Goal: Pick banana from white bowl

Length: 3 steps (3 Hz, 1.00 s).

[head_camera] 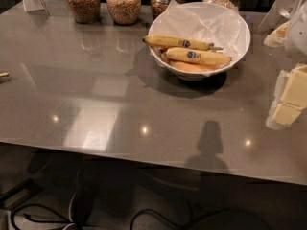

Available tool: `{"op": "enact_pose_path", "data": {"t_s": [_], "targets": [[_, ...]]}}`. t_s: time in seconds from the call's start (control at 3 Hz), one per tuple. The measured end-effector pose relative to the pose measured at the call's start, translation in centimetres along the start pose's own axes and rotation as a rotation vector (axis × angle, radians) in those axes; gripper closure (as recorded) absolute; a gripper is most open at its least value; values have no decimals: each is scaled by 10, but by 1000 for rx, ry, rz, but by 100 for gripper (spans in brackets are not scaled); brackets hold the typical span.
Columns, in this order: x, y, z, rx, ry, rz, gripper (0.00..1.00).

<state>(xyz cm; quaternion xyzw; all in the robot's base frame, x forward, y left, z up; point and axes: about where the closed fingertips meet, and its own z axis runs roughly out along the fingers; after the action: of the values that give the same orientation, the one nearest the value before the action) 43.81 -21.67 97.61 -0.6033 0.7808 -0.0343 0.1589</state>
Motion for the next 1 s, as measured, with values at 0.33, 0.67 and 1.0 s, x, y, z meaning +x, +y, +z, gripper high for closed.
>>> {"op": "enact_pose_path", "data": {"t_s": [0.33, 0.67, 1.0], "targets": [[0, 0, 0, 0, 0, 0, 0], [-2, -3, 0, 15, -20, 3, 0], [-9, -12, 12, 45, -90, 13, 0]]}}
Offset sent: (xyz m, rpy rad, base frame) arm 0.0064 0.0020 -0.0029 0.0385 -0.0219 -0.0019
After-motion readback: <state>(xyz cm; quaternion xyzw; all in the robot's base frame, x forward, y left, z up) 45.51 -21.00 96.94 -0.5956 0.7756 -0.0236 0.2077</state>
